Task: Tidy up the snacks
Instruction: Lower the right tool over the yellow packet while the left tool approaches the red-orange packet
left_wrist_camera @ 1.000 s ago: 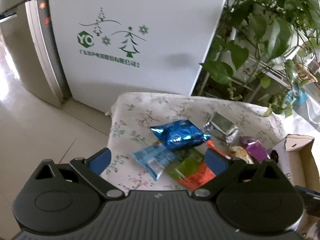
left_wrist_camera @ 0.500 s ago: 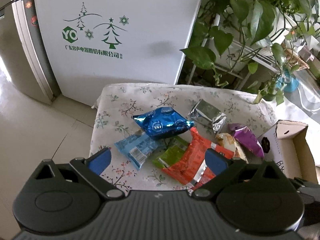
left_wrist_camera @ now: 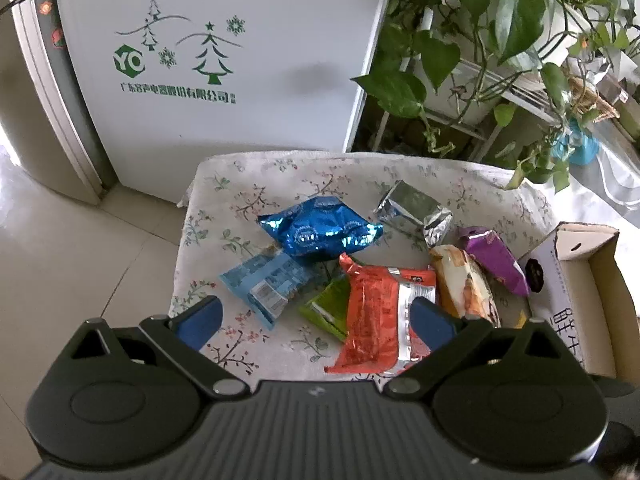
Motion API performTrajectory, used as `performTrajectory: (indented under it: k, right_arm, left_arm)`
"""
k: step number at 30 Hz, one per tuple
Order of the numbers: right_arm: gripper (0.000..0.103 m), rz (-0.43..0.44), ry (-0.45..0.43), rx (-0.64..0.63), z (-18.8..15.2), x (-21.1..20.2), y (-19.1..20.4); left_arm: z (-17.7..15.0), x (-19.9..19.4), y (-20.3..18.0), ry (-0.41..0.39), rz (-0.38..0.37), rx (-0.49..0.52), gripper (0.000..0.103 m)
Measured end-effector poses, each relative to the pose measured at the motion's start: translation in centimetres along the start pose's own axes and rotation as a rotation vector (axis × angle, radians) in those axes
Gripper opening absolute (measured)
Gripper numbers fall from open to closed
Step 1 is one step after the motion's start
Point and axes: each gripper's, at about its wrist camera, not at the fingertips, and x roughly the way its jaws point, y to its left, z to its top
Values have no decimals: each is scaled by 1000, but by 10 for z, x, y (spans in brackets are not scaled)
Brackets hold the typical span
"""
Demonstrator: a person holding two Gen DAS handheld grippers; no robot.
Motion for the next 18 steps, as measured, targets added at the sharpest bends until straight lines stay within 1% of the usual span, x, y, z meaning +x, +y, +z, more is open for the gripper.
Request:
performTrajectory:
  k: [2,5,8,11,18]
  right_arm:
    - [98,-56,-35,-5,1,-6,-2]
    - [98,-141,-69,34,7,-7,-14]
    - [98,-193,-91,84,10,-4,-22]
    - [98,-265,-124,65,12,1,-21]
    - [98,-274,-109,21,20,22,-15]
  left_arm:
    - [-1,4,-1,9,-1,-6,99]
    - [-2,11,-4,23,7,-7,99]
    - [-2,17,-7,39,0,-17,99]
    - [-3,20,-10,55,-8,-31,99]
    - [-4,22,-13,63,-8,-36,99]
